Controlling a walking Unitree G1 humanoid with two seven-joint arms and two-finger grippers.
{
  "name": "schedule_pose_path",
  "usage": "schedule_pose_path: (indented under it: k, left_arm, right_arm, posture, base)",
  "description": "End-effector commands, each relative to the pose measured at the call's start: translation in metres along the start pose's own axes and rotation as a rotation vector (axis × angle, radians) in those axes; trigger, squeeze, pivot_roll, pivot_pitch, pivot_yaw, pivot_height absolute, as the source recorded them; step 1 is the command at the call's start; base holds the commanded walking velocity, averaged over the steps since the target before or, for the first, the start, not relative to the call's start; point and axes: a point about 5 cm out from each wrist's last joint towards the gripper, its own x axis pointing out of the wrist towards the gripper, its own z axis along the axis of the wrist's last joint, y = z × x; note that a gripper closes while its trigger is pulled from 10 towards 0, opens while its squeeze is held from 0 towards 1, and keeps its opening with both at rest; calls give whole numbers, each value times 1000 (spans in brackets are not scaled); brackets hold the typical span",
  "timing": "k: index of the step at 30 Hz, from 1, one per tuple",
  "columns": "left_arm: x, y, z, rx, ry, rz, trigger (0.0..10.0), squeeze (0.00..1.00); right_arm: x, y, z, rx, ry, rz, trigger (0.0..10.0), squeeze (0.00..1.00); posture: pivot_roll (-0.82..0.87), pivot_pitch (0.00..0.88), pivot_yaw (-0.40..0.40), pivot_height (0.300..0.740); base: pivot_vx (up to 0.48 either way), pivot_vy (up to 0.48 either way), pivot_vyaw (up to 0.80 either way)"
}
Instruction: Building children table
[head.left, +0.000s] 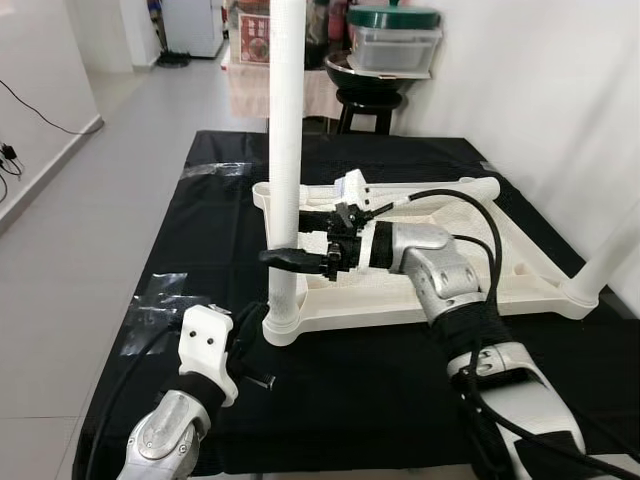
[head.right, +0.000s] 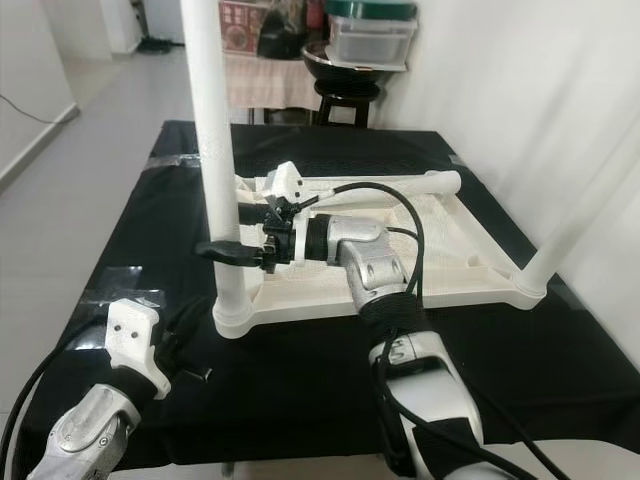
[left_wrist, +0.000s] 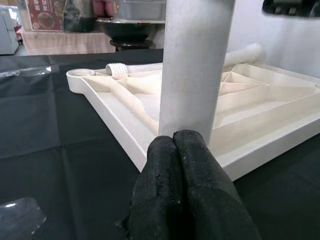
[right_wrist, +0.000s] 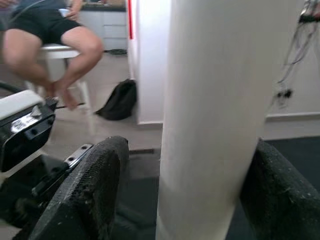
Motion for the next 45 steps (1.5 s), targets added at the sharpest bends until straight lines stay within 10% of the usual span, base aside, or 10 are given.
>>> schedule_pose_path:
  k: [1,5,6,10,24,26,38,39,43,45]
  left_arm:
    - [-2,-2,-1,-18,5,0,10000,0]
    - [-4,-3,-1,-22,4,9,10000,0]
    - [-5,-3,-1,-22,5,14,10000,0]
    - [-5,-3,-2,-21,6,18,10000,0]
    - [-4,-3,-4,-14,13,12,10000,0]
    - [-7,2,-2,-3,13,18,10000,0]
    - [-1,5,-3,-3,23,-21,10000,0]
    - [-1,5,-3,-1,20,-15,10000,0]
    - [0,5,-3,-1,16,-1,10000,0]
    - [0,6,-3,-2,14,5,10000,0]
  right_arm:
    - [1,-2,-2,11,23,34,10000,0]
    - [-4,-12,-4,43,45,10,10000,0]
    - [-8,-14,-3,62,40,9,2118,0]
    - [-13,-16,-2,85,30,27,0,0]
    - [-51,-18,-22,65,82,-108,0,0]
    - [-51,-18,-66,134,171,-1071,0,0]
    - [-10,24,-71,43,257,-698,0,0]
    - [-7,23,-68,40,260,-663,10000,0]
    - [-3,22,-59,56,238,-640,10000,0]
    - [4,24,-41,105,153,-518,10000,1000]
  posture:
    - [77,0,-105,740]
    - [89,0,-115,740]
    - [88,0,-116,740]
    - [88,0,-115,740]
    - [59,0,-107,740]
    - [42,0,-88,740]
    - [47,0,-86,740]
    - [51,0,-87,740]
    - [56,0,-90,740]
    - [60,0,-92,740]
  base:
    - [0,0,0]
    - [0,0,0]
    - [0,0,0]
    - [0,0,0]
    - [0,0,0]
    - [0,0,0]
    - [0,0,0]
    - [0,0,0]
    - [0,0,0]
    - [0,0,0]
